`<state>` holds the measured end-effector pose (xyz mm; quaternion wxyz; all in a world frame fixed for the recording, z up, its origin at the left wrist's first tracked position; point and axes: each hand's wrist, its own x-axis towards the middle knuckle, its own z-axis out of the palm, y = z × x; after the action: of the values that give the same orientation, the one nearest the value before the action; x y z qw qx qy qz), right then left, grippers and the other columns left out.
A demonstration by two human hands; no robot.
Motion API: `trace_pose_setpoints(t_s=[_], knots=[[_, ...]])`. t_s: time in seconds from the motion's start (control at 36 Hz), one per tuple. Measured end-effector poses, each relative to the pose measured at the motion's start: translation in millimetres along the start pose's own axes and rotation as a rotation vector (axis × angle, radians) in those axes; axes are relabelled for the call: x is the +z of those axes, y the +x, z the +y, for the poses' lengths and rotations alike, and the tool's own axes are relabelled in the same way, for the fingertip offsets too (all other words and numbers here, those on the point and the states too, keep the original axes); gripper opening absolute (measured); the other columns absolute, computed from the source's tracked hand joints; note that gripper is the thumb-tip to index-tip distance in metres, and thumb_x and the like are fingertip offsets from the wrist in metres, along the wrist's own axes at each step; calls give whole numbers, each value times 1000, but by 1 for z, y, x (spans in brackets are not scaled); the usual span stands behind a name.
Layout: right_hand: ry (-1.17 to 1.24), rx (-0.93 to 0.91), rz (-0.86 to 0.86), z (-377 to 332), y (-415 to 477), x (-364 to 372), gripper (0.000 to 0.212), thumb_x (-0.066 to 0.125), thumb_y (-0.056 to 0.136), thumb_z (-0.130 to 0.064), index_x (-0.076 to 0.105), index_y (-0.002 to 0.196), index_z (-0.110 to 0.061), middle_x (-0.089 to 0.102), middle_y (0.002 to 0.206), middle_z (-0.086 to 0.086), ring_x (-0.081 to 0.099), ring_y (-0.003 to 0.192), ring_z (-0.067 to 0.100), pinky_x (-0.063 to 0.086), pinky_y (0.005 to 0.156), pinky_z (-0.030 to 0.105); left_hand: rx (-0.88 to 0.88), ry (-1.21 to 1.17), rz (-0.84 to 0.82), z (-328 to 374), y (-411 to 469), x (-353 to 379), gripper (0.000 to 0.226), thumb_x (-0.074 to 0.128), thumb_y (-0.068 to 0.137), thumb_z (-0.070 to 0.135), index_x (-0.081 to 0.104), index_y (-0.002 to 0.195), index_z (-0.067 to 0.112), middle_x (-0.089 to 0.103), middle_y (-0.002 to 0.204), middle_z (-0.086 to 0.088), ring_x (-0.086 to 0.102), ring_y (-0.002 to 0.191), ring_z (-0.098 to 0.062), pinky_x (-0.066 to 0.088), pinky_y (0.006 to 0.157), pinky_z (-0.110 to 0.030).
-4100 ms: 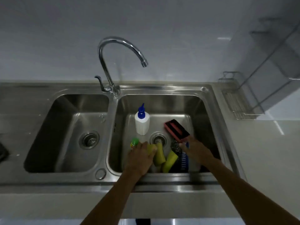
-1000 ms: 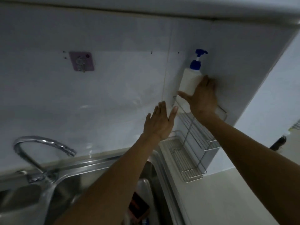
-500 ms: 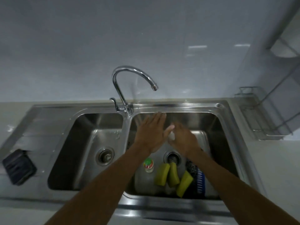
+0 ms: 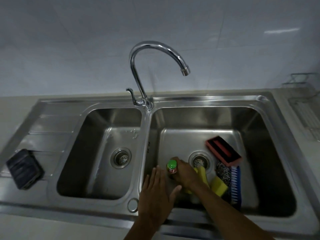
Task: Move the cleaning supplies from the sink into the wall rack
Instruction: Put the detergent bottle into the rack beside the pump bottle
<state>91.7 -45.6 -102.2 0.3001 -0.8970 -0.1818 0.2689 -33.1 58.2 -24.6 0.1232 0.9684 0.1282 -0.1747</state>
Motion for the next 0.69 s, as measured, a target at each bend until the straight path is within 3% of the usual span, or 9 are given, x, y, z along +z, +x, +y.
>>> trace_pose_setpoints(t_s=[0.08,0.11,0.19,0.28,0.36,0.44,0.5,0.56,0.69], knots=[[34,-1,14,1,-2,-3,52,75,72,-37,51,116,-29,70,113,1,66,102,25,51,85,33,-14,-18,-3,-2,1,4,98,15,91,82,49,149,10,45,157,-10,43,146,-24,32,118,-41],[43,-3,24,2,-3,-4,49,75,72,-38,51,114,-30,70,111,0,66,101,23,51,83,31,-5,-28,-7,-2,0,2,100,14,90,83,46,151,12,41,159,-10,41,148,-25,32,118,-41],[97,21,80,1,-12,-18,46,74,74,-44,52,112,-31,70,109,-5,66,99,18,50,81,28,19,-44,-58,6,1,-14,118,-12,69,92,8,162,22,0,170,1,4,159,-19,11,125,-38],[115,18,140,-4,-22,-56,53,73,75,-46,48,120,-29,71,109,-2,67,101,21,54,83,35,3,-40,38,21,13,-34,126,-22,59,92,3,163,25,-3,172,4,-2,159,-17,12,126,-40],[93,31,213,-11,-36,-122,59,73,77,-45,45,125,-25,71,109,2,68,98,24,54,77,33,-6,-76,107,51,38,-62,127,-24,56,94,2,163,29,-2,172,6,-1,159,-16,16,126,-42],[65,20,365,-17,-56,-204,60,74,73,-54,45,119,-29,72,107,-1,68,98,22,52,81,30,75,-164,174,102,59,-108,133,-24,53,96,4,163,27,3,172,3,5,159,-19,20,125,-42],[21,12,473,-19,-73,-264,58,74,70,-58,44,112,-31,73,99,-4,70,92,19,53,85,34,156,-239,220,144,65,-143,124,-15,62,94,5,163,25,8,172,1,10,158,-20,21,124,-43],[-35,6,589,-23,-94,-327,55,77,70,-54,45,107,-28,74,94,-2,72,87,18,54,79,32,235,-345,232,188,66,-175,109,-2,71,88,-1,162,28,3,172,2,7,159,-20,18,125,-44],[-87,-12,889,-33,-155,-457,56,81,73,-49,51,111,-21,75,98,1,73,84,17,54,72,25,423,-528,238,297,76,-224,96,12,83,87,-8,161,36,-4,172,4,3,159,-21,14,125,-56]])
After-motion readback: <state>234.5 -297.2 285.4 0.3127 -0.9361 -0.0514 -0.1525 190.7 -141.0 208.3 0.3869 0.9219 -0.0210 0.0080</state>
